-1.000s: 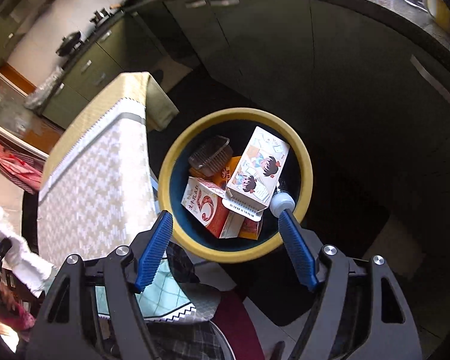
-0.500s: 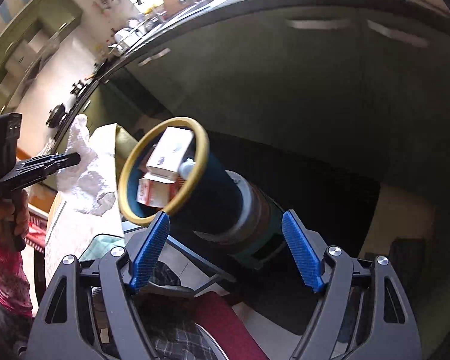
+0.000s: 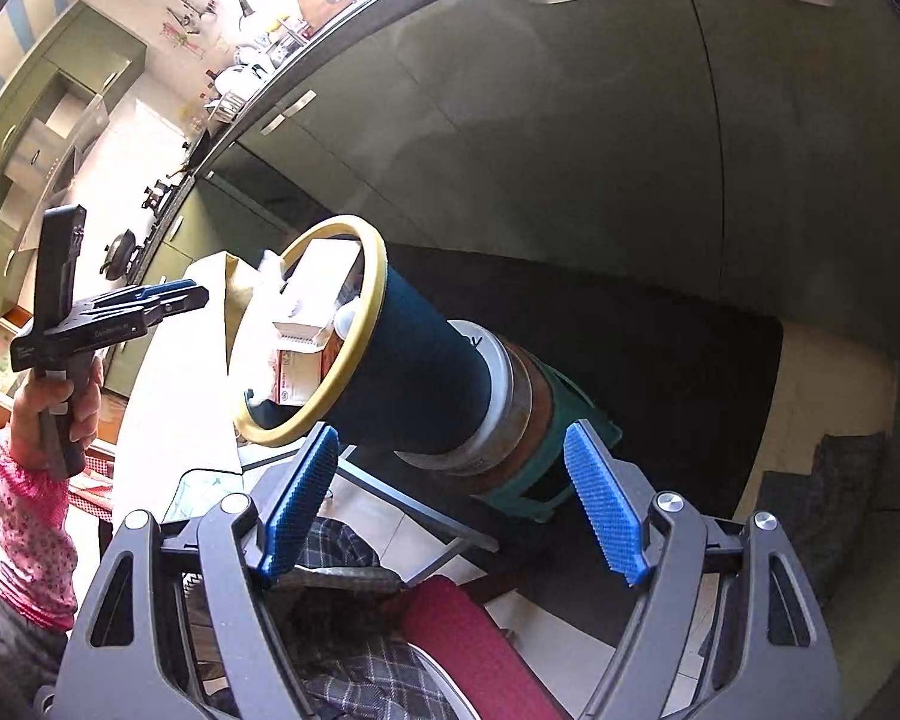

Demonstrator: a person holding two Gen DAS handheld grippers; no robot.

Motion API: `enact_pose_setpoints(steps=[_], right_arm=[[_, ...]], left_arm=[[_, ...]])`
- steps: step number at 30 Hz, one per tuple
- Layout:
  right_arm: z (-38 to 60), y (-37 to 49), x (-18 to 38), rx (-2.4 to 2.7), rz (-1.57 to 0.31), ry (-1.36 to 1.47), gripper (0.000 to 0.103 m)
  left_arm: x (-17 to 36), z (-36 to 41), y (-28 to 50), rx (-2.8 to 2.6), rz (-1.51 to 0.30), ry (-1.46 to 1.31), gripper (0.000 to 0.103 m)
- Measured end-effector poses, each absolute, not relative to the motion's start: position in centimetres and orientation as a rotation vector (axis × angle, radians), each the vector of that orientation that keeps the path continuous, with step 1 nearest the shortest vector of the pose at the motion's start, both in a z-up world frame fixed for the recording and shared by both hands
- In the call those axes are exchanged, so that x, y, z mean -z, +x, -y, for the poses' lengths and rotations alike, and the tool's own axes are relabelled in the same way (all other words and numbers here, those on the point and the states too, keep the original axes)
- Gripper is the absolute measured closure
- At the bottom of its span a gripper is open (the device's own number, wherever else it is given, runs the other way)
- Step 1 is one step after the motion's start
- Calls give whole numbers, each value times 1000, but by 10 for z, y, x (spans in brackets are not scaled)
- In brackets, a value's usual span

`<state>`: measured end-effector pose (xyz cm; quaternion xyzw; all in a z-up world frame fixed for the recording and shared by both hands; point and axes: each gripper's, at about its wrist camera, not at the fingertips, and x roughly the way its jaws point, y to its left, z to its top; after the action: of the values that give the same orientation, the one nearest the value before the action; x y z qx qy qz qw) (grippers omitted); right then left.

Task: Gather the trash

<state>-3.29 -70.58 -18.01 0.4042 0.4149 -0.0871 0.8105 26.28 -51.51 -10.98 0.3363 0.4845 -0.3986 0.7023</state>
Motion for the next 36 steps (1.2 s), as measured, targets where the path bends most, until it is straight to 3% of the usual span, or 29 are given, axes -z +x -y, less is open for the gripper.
enact_pose_setpoints(steps=[5, 8, 10, 14, 17, 26, 36], right_arm=[[692, -33, 167, 177, -878, 825, 22], [673, -30, 154, 143, -881, 775, 17], [658, -25, 145, 111, -890, 725, 15], [622, -11, 124, 38, -891, 622, 10], [591, -1, 105, -20, -862, 542, 5], [491, 6, 65, -186, -712, 415, 5], [451, -23, 29, -19, -502, 239, 5]], left_arm=[[71, 472, 238, 906, -959, 641, 55], [37, 421, 212, 880, -834, 571, 38], [19, 381, 191, 839, -748, 537, 22], [-9, 289, 153, 687, -620, 444, 7], [-20, 222, 130, 560, -594, 346, 7], [-36, 63, 68, 161, -538, 110, 7], [-30, 1, 25, -16, -531, 23, 7]])
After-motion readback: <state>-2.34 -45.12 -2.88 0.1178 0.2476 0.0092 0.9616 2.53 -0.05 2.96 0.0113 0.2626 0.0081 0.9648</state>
